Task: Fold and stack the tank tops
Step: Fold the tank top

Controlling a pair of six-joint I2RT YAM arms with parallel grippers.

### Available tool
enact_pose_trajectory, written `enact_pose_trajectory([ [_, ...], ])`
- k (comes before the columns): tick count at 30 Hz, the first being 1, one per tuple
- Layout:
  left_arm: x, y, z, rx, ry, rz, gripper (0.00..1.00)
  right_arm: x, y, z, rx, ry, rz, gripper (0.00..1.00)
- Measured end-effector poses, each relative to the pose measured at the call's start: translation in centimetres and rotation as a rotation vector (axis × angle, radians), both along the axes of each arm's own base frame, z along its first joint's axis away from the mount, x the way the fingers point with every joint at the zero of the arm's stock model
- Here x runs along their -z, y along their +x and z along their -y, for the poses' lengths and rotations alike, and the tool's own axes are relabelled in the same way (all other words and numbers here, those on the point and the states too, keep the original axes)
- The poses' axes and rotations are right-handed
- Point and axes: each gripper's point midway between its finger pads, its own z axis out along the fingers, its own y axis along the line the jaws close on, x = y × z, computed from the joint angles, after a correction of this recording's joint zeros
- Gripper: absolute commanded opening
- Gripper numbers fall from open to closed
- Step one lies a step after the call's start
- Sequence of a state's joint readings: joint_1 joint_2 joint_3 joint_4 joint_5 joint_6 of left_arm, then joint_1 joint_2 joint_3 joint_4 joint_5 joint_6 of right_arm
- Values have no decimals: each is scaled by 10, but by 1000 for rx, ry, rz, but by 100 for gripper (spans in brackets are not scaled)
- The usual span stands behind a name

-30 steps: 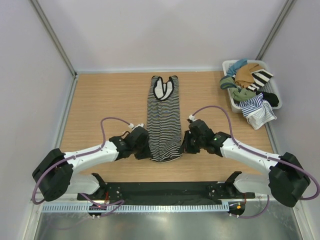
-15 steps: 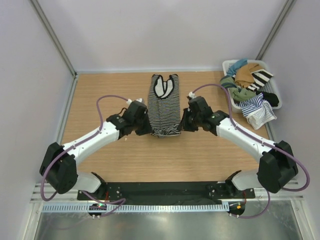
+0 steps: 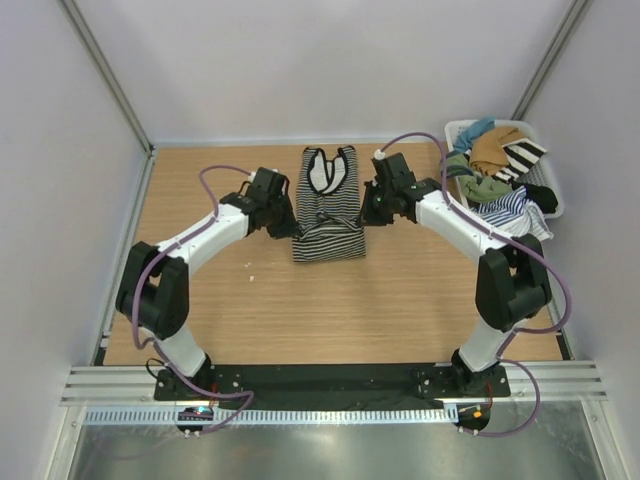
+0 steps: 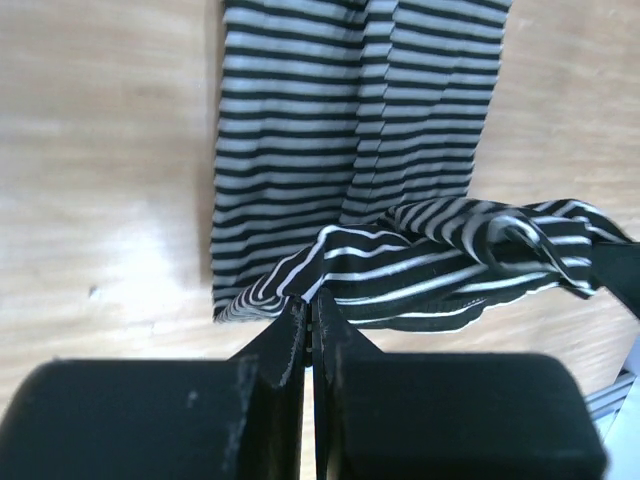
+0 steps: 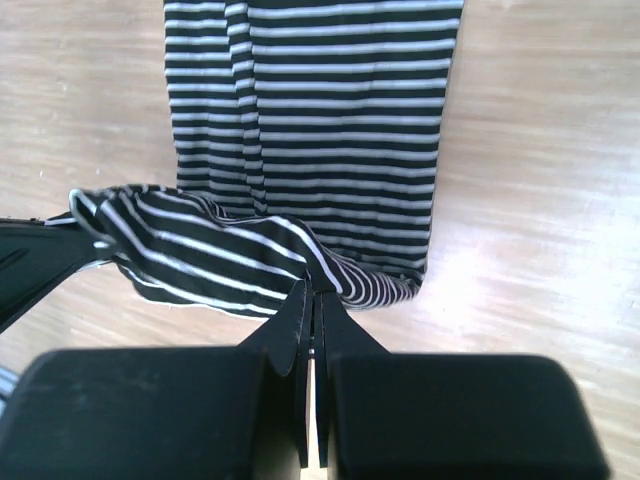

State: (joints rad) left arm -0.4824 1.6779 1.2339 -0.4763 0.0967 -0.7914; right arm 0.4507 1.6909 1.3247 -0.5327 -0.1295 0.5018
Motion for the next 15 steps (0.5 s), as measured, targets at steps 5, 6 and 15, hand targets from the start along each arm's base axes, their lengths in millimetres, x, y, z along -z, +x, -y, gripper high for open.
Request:
enact_pose_trajectory([
  [5, -5, 27, 11, 10, -4, 22, 0, 4, 24, -5, 1, -17, 0, 1],
  [6, -6, 32, 12, 10, -4, 26, 0, 5, 27, -4, 3, -21, -2, 1],
  [15, -17, 65, 19, 8, -4, 56, 0, 6, 55, -5, 26, -47, 8, 1],
])
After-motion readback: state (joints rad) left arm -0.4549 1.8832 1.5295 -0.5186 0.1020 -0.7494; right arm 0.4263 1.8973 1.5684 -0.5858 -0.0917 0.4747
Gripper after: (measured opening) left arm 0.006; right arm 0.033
